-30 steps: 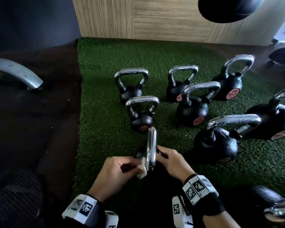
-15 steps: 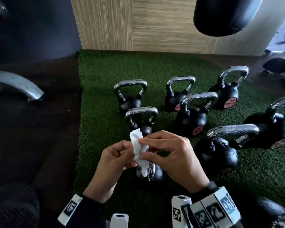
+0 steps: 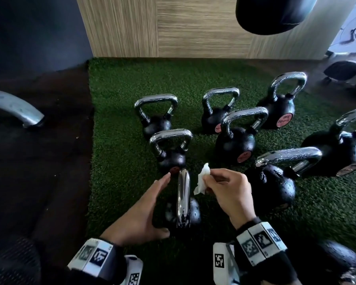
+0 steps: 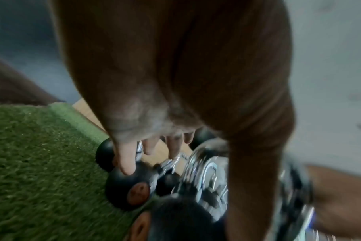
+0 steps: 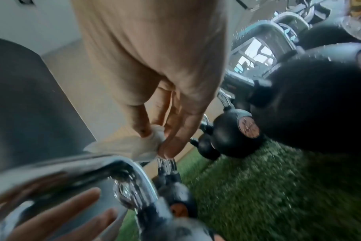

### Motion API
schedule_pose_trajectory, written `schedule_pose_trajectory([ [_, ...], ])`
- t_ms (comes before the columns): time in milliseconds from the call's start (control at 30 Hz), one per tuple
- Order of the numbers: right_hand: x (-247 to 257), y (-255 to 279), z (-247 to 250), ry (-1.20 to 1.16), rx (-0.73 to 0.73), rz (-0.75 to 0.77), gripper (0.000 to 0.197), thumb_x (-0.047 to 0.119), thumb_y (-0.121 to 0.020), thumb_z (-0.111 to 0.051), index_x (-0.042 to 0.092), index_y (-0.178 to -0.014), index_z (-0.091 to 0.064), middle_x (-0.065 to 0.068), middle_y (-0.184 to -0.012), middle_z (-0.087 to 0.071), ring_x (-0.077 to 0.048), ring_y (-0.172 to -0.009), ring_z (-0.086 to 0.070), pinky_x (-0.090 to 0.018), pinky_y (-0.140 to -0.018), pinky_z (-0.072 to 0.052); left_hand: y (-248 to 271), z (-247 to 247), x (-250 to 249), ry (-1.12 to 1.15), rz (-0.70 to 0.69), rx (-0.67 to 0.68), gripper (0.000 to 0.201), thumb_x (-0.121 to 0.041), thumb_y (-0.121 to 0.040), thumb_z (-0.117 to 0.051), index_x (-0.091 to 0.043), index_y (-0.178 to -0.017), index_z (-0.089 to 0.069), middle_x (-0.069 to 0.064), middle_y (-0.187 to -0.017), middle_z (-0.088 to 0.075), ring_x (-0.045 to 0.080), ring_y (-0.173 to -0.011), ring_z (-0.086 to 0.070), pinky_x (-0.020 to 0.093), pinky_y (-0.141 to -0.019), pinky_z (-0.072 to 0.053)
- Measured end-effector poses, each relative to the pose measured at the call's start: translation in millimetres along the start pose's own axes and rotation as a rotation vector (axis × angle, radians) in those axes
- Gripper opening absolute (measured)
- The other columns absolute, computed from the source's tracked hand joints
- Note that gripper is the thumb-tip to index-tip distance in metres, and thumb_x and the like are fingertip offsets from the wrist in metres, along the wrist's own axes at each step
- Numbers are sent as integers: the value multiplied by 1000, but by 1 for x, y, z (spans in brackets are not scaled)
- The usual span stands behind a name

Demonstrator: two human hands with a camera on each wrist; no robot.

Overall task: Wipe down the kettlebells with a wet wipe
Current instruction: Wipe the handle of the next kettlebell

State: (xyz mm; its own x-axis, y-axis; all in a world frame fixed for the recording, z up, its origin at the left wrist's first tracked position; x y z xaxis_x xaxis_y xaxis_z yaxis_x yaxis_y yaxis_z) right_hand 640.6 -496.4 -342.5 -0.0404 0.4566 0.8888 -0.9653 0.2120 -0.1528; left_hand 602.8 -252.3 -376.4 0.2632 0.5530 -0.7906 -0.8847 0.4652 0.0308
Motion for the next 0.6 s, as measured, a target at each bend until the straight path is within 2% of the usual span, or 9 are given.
schedule_pose_trajectory([
  [67, -14, -7, -14, 38, 49, -80, 10, 27, -77, -84, 35, -78, -79, 15, -71, -75, -1, -71, -71, -22, -68, -55, -11, -11, 8, -203, -5, 108, 147, -47, -63, -93, -36, -155, 22, -16, -168, 16, 6, -154, 17, 37, -129, -4],
  [133, -21, -10, -28, 53, 146, -110, 14, 26, -78, -85, 25, -91, -82, 10, -79, -77, -4, -78, -71, -23, -74, -55, -27, -22, 6, -289, -144, 126, 153, -54, -59, -93, -22, -156, 20, -5, -168, 19, 12, -155, 19, 34, -128, 6],
  [167, -23, -11, -35, 68, 194, -114, 18, 26, -79, -84, 23, -97, -82, 8, -84, -78, -5, -81, -72, -21, -75, -54, -34, -27, 3, -276, -189, 113, 154, -52, -57, -95, -16, -158, 15, -3, -169, 15, 9, -155, 16, 31, -127, 6],
  [267, -27, -11, -43, 119, 268, -146, 21, 28, -82, -82, 23, -103, -81, 6, -90, -78, -4, -83, -71, -11, -68, -49, -46, -38, 1, -211, -246, 23, 149, -49, -56, -97, -1, -159, 0, -1, -168, 0, 2, -155, 1, 20, -126, -8],
  [400, -25, -12, -45, 135, 322, -155, 18, 27, -86, -78, 19, -102, -81, 2, -93, -79, -10, -87, -73, -23, -80, -57, -44, -46, 7, -261, -312, -62, 133, -55, -66, -90, 6, -156, -14, 12, -166, -13, 10, -156, -13, 22, -125, -17],
  [433, -21, -13, -45, 135, 308, -127, 16, 25, -86, -78, 18, -100, -82, 2, -91, -79, -10, -84, -72, -19, -77, -56, -44, -47, 9, -258, -308, -64, 131, -55, -66, -89, 7, -156, -17, 13, -165, -16, 12, -154, -17, 22, -124, -19],
  [467, -17, -15, -44, 130, 278, -80, 13, 22, -86, -78, 18, -98, -82, 3, -89, -79, -8, -81, -71, -13, -71, -53, -45, -47, 11, -249, -302, -64, 130, -54, -65, -90, 6, -155, -19, 12, -164, -18, 11, -153, -21, 21, -123, -20],
  [533, -9, -18, -41, 92, 189, 47, 12, 15, -86, -77, 19, -96, -82, 8, -87, -77, 2, -75, -66, -2, -64, -44, -46, -45, 14, -184, -259, -51, 132, -56, -63, -91, 0, -157, -18, 0, -162, -25, 1, -149, -25, 16, -121, -22],
  [600, -5, -20, -39, 45, 137, 141, 18, 9, -84, -76, 17, -100, -81, 14, -90, -73, 14, -74, -62, 1, -68, -42, -46, -43, 18, -100, -210, -44, 133, -57, -61, -91, -7, -159, -16, -9, -158, -32, -7, -145, -28, 10, -117, -22],
])
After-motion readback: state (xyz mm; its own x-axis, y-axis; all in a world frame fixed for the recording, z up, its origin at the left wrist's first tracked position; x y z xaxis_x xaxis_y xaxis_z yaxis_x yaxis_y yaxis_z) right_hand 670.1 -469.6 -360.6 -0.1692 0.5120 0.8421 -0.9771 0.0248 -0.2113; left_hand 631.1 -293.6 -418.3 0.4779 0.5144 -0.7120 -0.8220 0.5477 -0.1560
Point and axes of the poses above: each hand's wrist, its own y-axis away from the middle knuckle, its own z-axis out of the back of the hand, x = y × z, the point moved 2 cm from there along -y, towards the middle knuckle
